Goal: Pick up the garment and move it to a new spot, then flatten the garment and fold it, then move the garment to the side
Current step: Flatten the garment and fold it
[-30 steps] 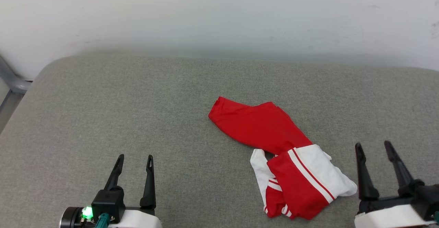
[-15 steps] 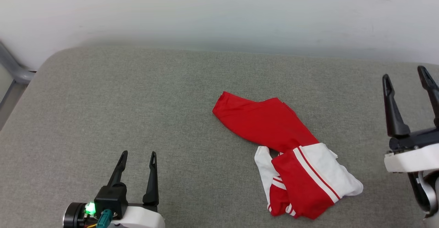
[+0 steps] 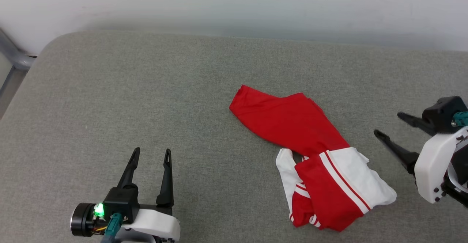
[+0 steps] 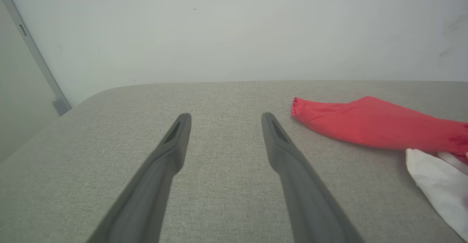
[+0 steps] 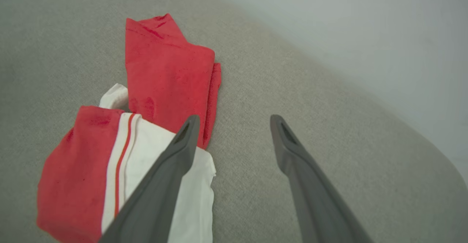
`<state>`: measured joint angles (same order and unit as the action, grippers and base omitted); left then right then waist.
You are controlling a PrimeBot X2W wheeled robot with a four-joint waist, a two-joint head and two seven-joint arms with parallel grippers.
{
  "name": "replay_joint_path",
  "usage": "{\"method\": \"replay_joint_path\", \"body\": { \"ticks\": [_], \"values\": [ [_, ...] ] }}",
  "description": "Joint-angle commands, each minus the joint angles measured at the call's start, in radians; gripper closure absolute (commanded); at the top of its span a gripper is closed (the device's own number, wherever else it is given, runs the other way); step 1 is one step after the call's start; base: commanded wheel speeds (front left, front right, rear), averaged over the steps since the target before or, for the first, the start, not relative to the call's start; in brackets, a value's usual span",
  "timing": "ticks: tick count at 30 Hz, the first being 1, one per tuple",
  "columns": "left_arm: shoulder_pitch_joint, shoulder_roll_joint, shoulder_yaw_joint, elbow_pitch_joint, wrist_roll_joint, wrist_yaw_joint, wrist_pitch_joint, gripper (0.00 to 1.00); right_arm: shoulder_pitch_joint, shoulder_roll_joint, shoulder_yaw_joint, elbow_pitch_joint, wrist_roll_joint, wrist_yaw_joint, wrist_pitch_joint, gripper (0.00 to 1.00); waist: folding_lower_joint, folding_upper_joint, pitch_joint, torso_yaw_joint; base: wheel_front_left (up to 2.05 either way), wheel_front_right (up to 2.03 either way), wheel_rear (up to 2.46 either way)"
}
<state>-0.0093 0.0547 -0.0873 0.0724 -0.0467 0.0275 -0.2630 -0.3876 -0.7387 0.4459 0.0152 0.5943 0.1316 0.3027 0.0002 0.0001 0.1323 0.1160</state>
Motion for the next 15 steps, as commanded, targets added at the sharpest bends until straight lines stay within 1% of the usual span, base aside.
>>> {"method": "replay_joint_path", "body": {
  "ticks": [1,4,7,11,15],
  "values": [
    [-0.016,-0.001,-0.001,-0.001,0.003,0.004,-0.003,0.0,-0.023,-0.042,0.042,-0.011,0.043,-0.002,0.061,0.0,-0.0002,-0.0001,0.017,0.003,0.0,0.0,0.0],
    [-0.027,-0.002,-0.007,-0.003,0.003,0.003,-0.003,0.0,-0.04,-0.095,0.119,-0.02,0.118,-0.002,0.173,0.0,-0.0002,-0.0001,0.038,0.009,0.0,0.0,0.0],
    [-0.043,-0.003,-0.015,-0.004,0.002,0.003,-0.003,0.0,-0.059,-0.133,0.177,-0.019,0.172,-0.002,0.257,0.0,-0.0002,-0.0001,0.062,0.018,0.0,0.0,0.0],
    [-0.06,-0.004,-0.024,-0.008,-0.004,0.009,-0.003,0.0,-0.072,-0.148,0.245,0.009,0.208,-0.002,0.322,0.0,-0.0002,-0.0001,0.096,0.031,0.0,0.0,0.0],
    [-0.071,-0.005,-0.039,-0.01,-0.012,0.017,-0.003,0.0,-0.084,-0.136,0.319,0.058,0.202,-0.002,0.336,0.0,-0.0002,-0.0001,0.129,0.044,0.0,0.0,0.0]
  ]
}}
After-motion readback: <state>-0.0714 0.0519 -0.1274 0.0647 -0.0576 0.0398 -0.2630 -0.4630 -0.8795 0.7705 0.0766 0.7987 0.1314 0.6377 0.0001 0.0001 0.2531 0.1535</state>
